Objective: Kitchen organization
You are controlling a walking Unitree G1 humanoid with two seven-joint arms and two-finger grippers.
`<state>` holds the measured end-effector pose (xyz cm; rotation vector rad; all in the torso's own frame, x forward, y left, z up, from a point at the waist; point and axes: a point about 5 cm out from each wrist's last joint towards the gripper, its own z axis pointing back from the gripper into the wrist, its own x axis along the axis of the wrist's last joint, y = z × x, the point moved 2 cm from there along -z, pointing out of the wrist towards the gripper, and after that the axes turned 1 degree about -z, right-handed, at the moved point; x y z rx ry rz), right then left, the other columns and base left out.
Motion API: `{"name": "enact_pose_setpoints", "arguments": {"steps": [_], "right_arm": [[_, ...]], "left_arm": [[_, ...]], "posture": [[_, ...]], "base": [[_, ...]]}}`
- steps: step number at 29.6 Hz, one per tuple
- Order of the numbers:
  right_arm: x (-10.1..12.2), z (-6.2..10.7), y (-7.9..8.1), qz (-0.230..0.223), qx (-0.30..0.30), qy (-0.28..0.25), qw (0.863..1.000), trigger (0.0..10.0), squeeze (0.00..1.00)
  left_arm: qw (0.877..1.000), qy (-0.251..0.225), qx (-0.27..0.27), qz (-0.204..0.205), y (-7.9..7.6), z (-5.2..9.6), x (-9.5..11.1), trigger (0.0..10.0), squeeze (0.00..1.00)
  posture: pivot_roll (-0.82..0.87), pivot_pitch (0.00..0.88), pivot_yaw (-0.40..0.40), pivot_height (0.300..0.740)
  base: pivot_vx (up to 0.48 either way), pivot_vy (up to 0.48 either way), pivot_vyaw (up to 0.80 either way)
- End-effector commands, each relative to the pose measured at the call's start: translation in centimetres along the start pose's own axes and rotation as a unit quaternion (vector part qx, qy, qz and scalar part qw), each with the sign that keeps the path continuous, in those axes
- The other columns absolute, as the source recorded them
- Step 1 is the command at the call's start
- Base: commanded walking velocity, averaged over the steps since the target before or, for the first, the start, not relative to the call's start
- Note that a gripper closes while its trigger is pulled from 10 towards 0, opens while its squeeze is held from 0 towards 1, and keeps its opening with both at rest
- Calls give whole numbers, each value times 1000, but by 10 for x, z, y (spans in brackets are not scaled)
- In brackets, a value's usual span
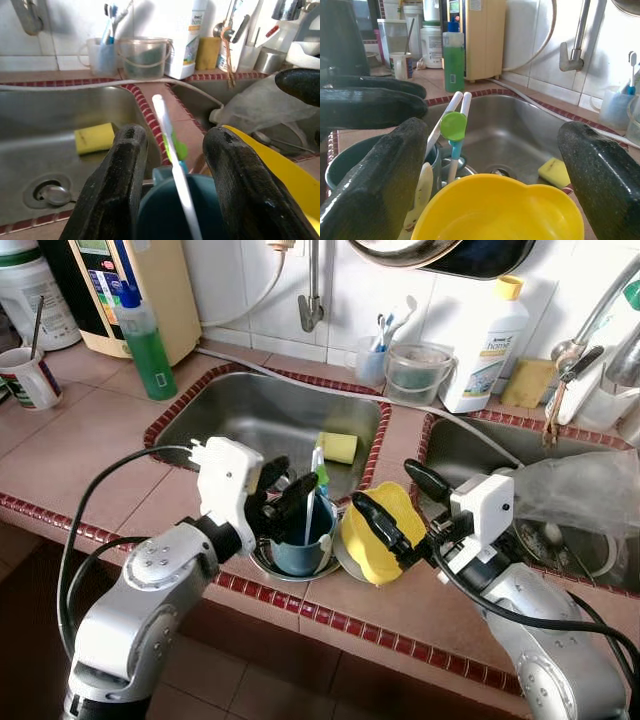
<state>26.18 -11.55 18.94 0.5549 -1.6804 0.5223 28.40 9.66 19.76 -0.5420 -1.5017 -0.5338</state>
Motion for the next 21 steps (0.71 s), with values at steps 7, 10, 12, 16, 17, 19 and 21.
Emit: {"name": "enact_pose_setpoints", "arguments": {"steps": [7,10,12,16,17,19,21], "right_arm": [[7,3,3,2,-4,-7,1000,10000,0],[8,3,3,2,-10,-10,1000,10000,0],[8,3,3,2,-13,-11,1000,10000,0],[9,3,4,2,-16,-13,1000,10000,0],[9,4,4,2,-17,-13,1000,10000,0],[9,4,4,2,-18,-13,1000,10000,0],[9,5,4,3,-21,-14,1000,10000,0]], "left_arm": [[1000,13,-6,8,-4,-12,-2,10000,0],[1000,22,0,19,-5,-19,-3,10000,0],[999,29,9,25,-3,-24,-4,10000,0],[998,34,22,41,0,-30,-3,10000,0],[998,32,24,38,1,-30,-2,10000,0],[998,32,26,38,1,-31,-2,10000,0],[999,29,30,30,3,-33,0,10000,0]], "posture": [[-116,90,32,740],[-126,93,43,740],[-129,93,48,740],[-133,94,52,740],[-133,94,52,740],[-136,94,51,740],[-139,96,53,740]], "base": [[0,0,0],[0,0,0],[0,0,0],[0,0,0],[0,0,0],[0,0,0],[0,0,0]]}}
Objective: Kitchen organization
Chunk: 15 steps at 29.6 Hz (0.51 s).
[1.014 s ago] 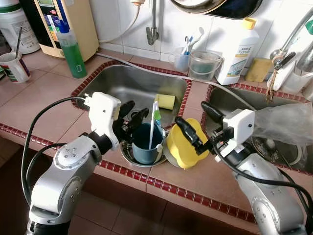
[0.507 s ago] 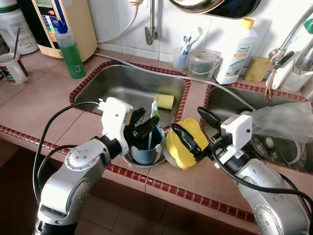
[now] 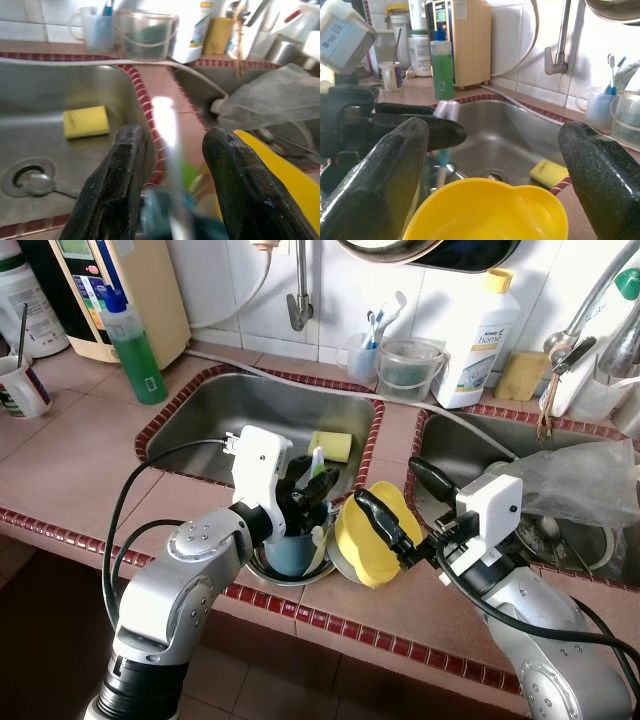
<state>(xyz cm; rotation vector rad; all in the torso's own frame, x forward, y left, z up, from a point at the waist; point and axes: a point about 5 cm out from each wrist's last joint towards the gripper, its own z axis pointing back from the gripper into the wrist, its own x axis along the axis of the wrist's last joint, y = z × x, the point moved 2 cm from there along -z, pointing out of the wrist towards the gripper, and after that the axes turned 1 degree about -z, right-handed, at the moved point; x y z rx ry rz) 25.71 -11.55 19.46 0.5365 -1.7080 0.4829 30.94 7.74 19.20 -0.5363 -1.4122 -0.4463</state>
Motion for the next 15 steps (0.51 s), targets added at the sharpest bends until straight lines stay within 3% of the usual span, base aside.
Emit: {"name": "enact_pose_setpoints", "arguments": {"steps": [1,10,11,12,13,15], "right_arm": [[4,2,0,4,-3,-3,1000,10000,0],[6,1,0,5,-2,-4,1000,10000,0],[6,1,0,5,-1,-4,1000,10000,0],[6,0,-1,5,-1,-4,1000,10000,0],[6,0,-1,6,-1,-4,1000,10000,0],[5,0,-1,6,-1,-4,1000,10000,0]], "left_arm": [[1000,-10,5,-9,1,-1,7,10000,0],[1000,-16,1,6,3,2,9,10000,0],[1000,-13,0,6,2,1,8,3216,0],[1000,-12,-1,6,2,1,7,3216,0],[1000,-19,2,18,3,2,8,0,0],[1000,-21,0,19,3,2,9,0,0]], "posture": [[-138,96,52,740],[-128,96,44,740],[-128,96,44,740],[-128,95,43,740],[-128,95,43,740],[-128,96,42,740]], "base": [[0,0,0],[0,0,0],[0,0,0],[0,0,0],[0,0,0],[0,0,0]]}}
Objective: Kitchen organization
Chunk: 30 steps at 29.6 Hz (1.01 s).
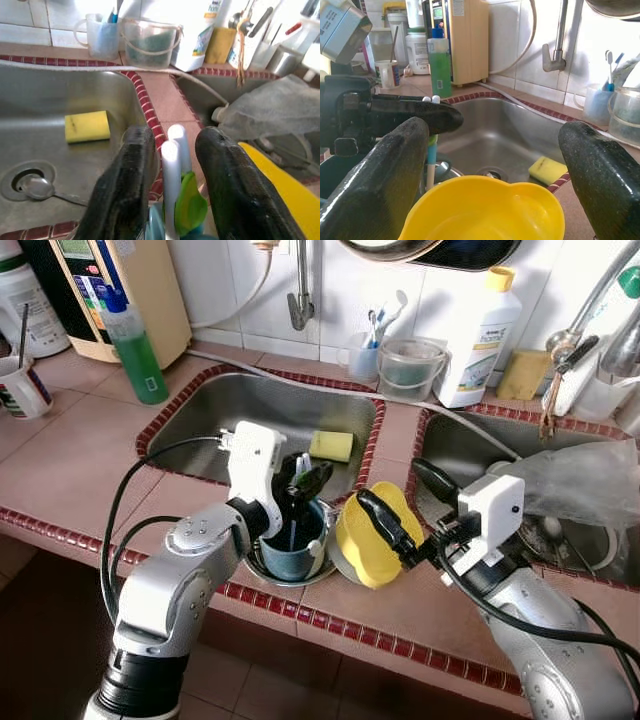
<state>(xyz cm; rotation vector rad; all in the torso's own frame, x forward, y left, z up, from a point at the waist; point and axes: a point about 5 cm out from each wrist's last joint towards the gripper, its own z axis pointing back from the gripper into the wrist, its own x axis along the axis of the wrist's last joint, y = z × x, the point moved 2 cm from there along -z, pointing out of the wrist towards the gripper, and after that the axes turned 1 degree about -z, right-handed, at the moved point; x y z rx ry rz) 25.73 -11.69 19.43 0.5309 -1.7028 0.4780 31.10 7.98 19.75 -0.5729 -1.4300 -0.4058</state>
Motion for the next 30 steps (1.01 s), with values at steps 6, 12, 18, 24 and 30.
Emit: {"name": "enact_pose_setpoints", "arguments": {"steps": [6,12,18,24,30], "right_arm": [[5,0,1,4,3,-6,1000,10000,0],[3,3,10,-22,29,3,999,10000,0],[-1,7,18,-27,55,18,998,10000,0],[-3,7,18,-25,57,20,998,10000,0],[-3,5,18,-24,60,20,998,10000,0]], "left_arm": [[1000,-4,-8,-7,1,3,5,0,0],[1000,-6,-14,-10,0,5,6,0,0],[1000,-5,-15,-12,0,5,6,0,0],[1000,-5,-20,-15,0,6,6,0,0],[1000,-10,-24,-15,0,6,10,0,0]], "posture": [[-126,95,42,740],[-122,91,38,740],[-122,90,37,740],[-119,81,36,740],[-114,70,34,740]], "base": [[0,0,0],[0,0,0],[0,0,0],[0,0,0],[0,0,0]]}}
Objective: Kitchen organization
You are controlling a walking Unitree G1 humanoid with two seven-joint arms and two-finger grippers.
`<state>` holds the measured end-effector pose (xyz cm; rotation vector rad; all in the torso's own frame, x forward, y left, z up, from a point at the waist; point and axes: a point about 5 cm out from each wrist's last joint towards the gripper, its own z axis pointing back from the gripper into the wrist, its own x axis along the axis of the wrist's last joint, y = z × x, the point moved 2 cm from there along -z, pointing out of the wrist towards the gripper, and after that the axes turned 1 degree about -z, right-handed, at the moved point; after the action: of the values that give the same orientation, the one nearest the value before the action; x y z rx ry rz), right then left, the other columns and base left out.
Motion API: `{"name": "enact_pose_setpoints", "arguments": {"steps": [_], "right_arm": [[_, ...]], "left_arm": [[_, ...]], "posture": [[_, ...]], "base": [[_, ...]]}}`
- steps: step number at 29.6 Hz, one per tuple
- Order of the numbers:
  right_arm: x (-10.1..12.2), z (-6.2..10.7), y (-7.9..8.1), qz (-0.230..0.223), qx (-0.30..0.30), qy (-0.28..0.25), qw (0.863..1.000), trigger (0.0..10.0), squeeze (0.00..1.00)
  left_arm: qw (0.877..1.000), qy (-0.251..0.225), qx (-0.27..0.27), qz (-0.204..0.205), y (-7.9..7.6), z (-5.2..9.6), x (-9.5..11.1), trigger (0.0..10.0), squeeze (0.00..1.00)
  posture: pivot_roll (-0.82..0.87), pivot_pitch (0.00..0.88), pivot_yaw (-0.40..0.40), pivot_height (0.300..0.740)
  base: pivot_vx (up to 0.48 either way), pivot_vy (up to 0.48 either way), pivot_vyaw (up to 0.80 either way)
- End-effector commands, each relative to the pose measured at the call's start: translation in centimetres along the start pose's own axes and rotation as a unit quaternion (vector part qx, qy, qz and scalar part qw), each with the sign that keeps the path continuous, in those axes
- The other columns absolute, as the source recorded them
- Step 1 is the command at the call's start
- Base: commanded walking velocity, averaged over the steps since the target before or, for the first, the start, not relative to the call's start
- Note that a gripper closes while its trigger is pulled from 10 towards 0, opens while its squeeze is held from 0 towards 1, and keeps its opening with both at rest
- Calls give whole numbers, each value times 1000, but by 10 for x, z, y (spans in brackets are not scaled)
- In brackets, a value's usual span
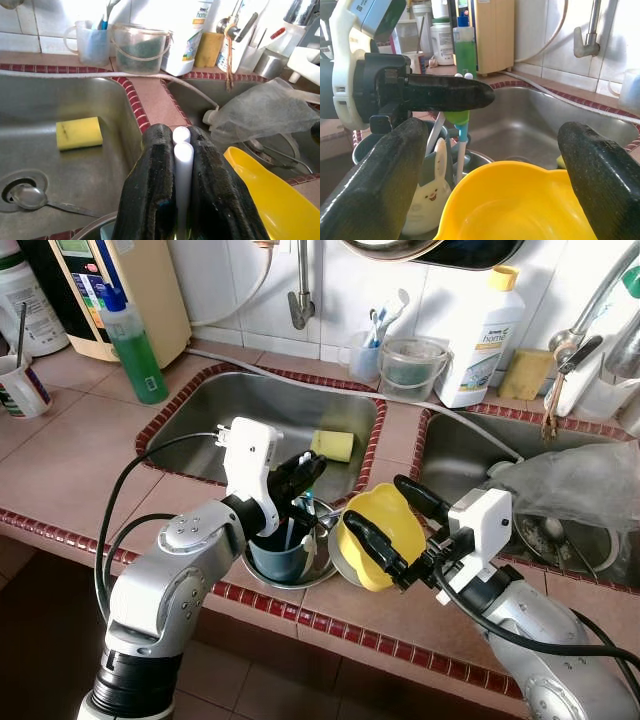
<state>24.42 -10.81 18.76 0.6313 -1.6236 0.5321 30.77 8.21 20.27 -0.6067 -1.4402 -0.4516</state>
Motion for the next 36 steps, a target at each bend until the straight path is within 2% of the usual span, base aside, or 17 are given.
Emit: {"name": "enact_pose_setpoints", "arguments": {"steps": [1,8,16,17,18,26,28,36], "right_arm": [[2,-2,3,3,13,-2,1000,10000,0],[3,-3,3,4,15,-2,1000,10000,0],[2,-5,3,6,21,0,1000,10000,0],[2,-5,3,7,21,0,1000,10000,0],[2,-5,3,8,22,1,1000,10000,0],[1,-6,2,9,23,1,1000,10000,0],[2,-7,2,9,22,-2,1000,10000,0],[5,-10,-2,8,15,-10,1000,10000,0]], "left_arm": [[1000,-4,2,-8,2,2,6,0,0],[1000,-9,2,-5,4,2,9,0,0],[999,-43,0,11,7,0,25,0,0],[999,-49,-6,9,6,0,28,706,0],[999,-52,-10,7,6,0,30,9961,0],[996,-80,-10,22,10,-4,47,10000,0],[995,-96,-3,38,16,-2,56,10000,0],[990,-134,24,46,38,6,81,10000,0]], "posture": [[-113,67,33,740],[-111,62,32,740],[-115,56,27,740],[-116,55,26,740],[-116,55,26,740],[-119,58,22,740],[-122,58,24,740],[-115,65,19,740]], "base": [[0,0,0],[0,0,0],[0,0,0],[0,0,0],[0,0,0],[0,0,0],[0,0,0],[0,0,0]]}}
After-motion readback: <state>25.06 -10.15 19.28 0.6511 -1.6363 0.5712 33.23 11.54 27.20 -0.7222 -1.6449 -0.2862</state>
